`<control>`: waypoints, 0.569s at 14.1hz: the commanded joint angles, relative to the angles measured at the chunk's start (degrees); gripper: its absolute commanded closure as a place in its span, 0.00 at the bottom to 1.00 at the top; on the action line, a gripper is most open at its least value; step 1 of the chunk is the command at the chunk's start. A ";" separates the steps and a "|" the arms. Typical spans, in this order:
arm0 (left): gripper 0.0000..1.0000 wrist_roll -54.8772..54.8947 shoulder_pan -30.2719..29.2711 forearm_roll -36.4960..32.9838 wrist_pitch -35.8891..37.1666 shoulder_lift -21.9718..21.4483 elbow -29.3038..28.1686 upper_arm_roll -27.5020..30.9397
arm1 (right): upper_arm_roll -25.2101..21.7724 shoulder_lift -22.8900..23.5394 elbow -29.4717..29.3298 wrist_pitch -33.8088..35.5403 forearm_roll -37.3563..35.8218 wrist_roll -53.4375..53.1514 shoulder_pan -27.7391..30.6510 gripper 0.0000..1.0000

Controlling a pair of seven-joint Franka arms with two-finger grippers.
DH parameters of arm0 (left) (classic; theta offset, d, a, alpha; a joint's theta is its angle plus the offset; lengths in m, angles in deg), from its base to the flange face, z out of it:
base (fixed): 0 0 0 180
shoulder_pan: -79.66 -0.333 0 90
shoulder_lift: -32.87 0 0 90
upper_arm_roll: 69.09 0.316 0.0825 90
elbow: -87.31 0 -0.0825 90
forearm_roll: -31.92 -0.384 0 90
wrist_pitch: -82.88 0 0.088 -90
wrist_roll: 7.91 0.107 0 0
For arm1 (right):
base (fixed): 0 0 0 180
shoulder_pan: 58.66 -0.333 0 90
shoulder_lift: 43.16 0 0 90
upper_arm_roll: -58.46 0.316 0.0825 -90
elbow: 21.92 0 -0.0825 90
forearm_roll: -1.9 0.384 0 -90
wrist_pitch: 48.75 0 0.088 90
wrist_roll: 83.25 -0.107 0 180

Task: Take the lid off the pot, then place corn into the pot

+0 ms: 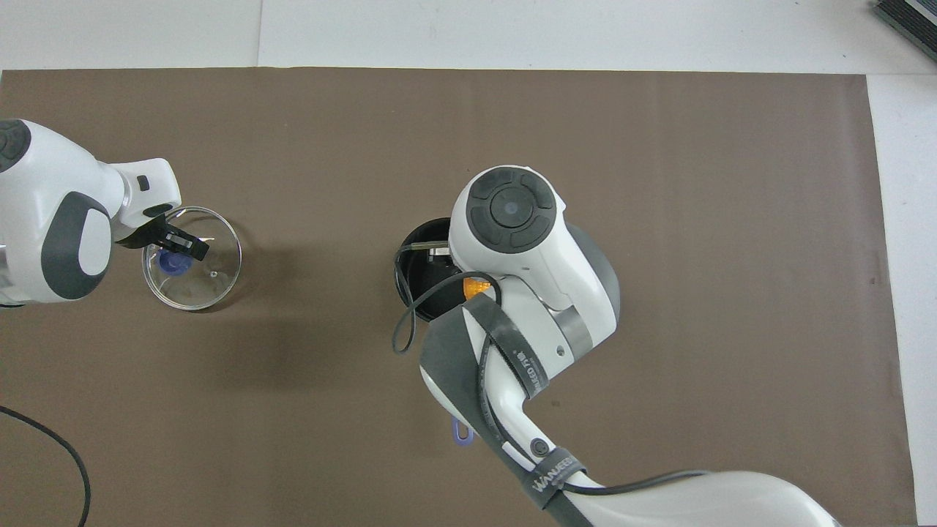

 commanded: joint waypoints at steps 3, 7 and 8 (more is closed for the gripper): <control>0.10 0.24 -0.67 -0.11 -1.72 -0.44 -1.43 -0.09 | 0.43 5.51 -3.11 -3.84 0.16 -3.33 -2.15 1.00; 0.00 -1.77 -1.02 -0.02 -2.16 0.00 0.86 -0.18 | 0.43 5.51 -2.05 -3.93 0.51 -2.54 -1.44 1.00; 0.00 -2.74 -1.03 -0.02 -2.16 -0.09 1.64 -0.18 | 0.43 5.42 -1.79 -3.93 0.51 -2.45 -1.36 1.00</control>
